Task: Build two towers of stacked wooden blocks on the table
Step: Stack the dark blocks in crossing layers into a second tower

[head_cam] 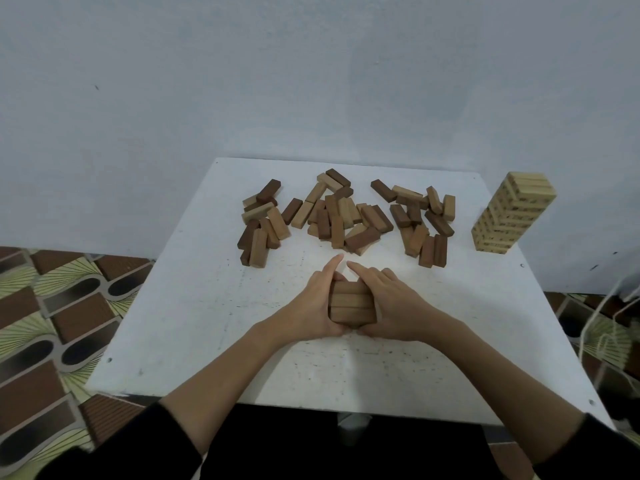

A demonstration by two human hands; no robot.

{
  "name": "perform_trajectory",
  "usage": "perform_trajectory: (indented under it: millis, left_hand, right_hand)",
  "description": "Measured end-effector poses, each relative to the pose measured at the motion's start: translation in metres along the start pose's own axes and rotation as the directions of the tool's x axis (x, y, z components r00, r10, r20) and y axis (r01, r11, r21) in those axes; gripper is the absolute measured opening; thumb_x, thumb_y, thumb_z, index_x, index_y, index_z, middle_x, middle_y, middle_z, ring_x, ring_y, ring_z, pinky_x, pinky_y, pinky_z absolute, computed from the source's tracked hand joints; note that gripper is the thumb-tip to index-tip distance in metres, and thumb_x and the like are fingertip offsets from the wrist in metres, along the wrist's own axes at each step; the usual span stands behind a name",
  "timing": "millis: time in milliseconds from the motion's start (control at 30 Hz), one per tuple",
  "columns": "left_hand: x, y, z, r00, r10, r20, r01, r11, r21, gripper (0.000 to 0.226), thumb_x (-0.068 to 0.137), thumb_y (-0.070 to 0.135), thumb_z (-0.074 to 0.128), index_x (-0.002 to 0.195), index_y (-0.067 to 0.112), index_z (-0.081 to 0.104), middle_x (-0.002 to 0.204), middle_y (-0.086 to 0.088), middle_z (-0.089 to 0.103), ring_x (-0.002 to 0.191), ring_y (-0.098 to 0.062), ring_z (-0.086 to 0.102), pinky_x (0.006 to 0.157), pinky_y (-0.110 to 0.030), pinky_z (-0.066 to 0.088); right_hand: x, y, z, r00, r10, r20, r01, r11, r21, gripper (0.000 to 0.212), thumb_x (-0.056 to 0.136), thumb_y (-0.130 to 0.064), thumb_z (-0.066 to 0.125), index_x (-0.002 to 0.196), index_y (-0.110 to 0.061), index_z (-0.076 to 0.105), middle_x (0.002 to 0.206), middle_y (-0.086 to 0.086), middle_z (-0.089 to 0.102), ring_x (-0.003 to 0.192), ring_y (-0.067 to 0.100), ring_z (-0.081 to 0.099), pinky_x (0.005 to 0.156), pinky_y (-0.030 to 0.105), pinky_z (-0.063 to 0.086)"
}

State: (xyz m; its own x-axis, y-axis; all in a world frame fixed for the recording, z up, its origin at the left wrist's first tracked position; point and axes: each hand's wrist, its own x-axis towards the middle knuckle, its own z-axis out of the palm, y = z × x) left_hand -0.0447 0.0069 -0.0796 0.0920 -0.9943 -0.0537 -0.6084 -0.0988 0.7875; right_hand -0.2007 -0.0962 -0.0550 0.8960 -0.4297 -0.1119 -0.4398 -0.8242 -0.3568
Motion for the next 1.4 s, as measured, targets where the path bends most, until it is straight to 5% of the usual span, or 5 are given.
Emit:
perform_trajectory:
  millis: [300,500,800,967,1400]
  left_hand:
    - [-0.011,-0.015,-0.017,0.997,-0.064,-0.034,0.064,0.998,0.000,0.118,0.067,0.022,0.083,0.149,0.029,-0.001,0.123,0.005,0.038,0.111,-0.009,0.040,0.093,-0.022,0.039]
    - [-0.016,-0.008,-0.019,0.991,-0.102,-0.087,0.102,0.995,-0.003,0.124,0.064,0.026,0.086,0.150,0.021,-0.003,0.144,0.009,0.021,0.135,-0.011,0.018,0.108,-0.027,0.025]
    - [-0.036,-0.014,-0.010,0.996,-0.076,-0.036,0.083,0.937,0.340,0.127,0.073,0.069,0.062,0.147,0.009,-0.022,0.155,-0.001,-0.027,0.139,-0.007,-0.026,0.118,-0.032,-0.008]
    - [-0.035,-0.014,-0.003,0.995,-0.093,-0.042,0.102,0.890,0.444,0.139,0.052,0.096,0.029,0.145,0.009,-0.026,0.155,-0.005,-0.027,0.142,-0.015,-0.026,0.115,-0.032,-0.014]
    - [-0.030,-0.018,0.004,0.992,-0.101,-0.079,0.127,0.834,0.538,0.144,0.041,0.102,0.005,0.145,0.006,-0.023,0.157,-0.008,-0.021,0.145,-0.020,-0.019,0.114,-0.034,-0.013]
  right_hand:
    - [0.023,-0.015,0.008,0.999,-0.028,-0.034,0.030,0.996,0.079,0.104,0.070,-0.035,0.075,0.149,-0.025,0.008,0.121,-0.002,0.044,0.096,0.011,0.033,0.076,0.027,0.035]
    - [0.010,-0.016,0.008,0.994,0.048,-0.099,-0.040,0.996,0.085,0.117,0.066,-0.050,0.077,0.149,-0.020,0.000,0.145,0.000,0.020,0.124,0.018,0.021,0.102,0.032,0.026]
    - [-0.015,-0.026,0.038,0.958,0.258,-0.122,-0.254,0.966,0.047,0.106,0.079,-0.073,0.045,0.149,-0.011,-0.004,0.158,0.001,-0.008,0.144,0.017,-0.011,0.115,0.032,-0.005]
    - [-0.013,-0.021,0.047,0.971,0.204,-0.126,-0.216,0.972,-0.089,0.122,0.058,-0.091,-0.010,0.149,-0.010,-0.006,0.158,0.004,-0.010,0.144,0.018,-0.014,0.112,0.035,-0.015]
    - [-0.012,-0.024,0.051,0.973,0.195,-0.123,-0.218,0.952,-0.217,0.113,0.063,-0.081,-0.022,0.149,-0.008,-0.009,0.158,0.004,-0.012,0.144,0.019,-0.014,0.111,0.042,-0.016]
